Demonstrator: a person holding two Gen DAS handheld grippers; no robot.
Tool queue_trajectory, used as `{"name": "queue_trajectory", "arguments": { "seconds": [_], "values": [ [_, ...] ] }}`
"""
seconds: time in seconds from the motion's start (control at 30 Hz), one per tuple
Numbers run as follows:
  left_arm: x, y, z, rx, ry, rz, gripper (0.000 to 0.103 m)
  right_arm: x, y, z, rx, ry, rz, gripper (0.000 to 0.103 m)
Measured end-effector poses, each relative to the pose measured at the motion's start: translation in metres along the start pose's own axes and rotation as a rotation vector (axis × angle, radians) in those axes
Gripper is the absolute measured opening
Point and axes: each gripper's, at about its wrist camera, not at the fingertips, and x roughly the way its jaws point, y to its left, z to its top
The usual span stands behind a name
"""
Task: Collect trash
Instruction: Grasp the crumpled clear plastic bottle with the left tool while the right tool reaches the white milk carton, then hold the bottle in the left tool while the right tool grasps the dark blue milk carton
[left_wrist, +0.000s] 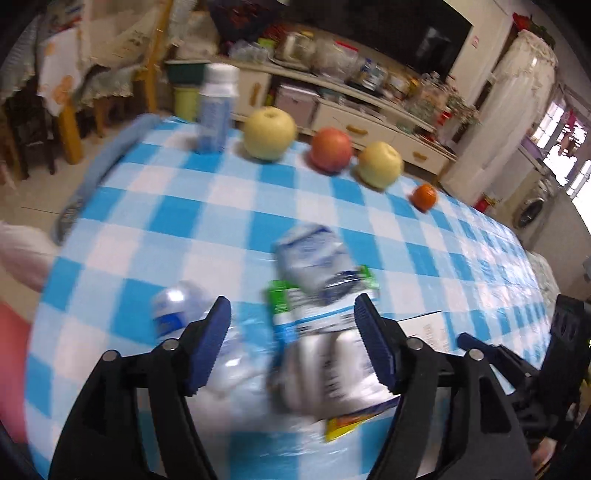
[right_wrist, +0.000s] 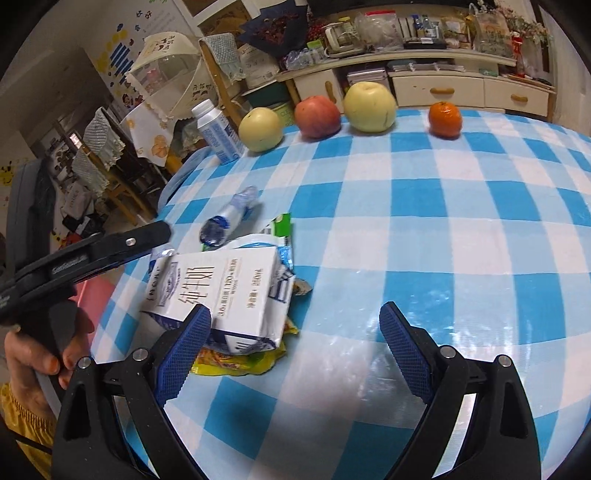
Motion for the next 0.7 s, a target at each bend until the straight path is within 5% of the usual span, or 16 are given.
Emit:
{"name": "queue_trajectory", "arguments": {
  "seconds": [0.13, 0.27, 0.5, 0.7],
  "values": [
    [-0.011, 0.052, -0.014, -0.103, -0.023, 0.107, 0.073, 0.003, 0.01, -0.001, -0.038, 0.003, 0.01, 0.092],
    [-0.002, 0.077, -0.027, -0.168, 0.006, 0.106, 0.073, 0.01, 0.017, -0.002, -0.049, 0.027, 0.039, 0.092],
    [0.022, 0.057, -0.025, -0.151, 0.015, 0.062, 0.073, 0.016, 0.035, -0.011, -0.115, 0.055, 0.089, 0.092],
    [0.042, 0.046, -0.017, -0.092, 0.015, 0.158, 0.073, 0.007, 0.062, -0.029, -0.221, 0.073, 0.161, 0.093]
  ]
}}
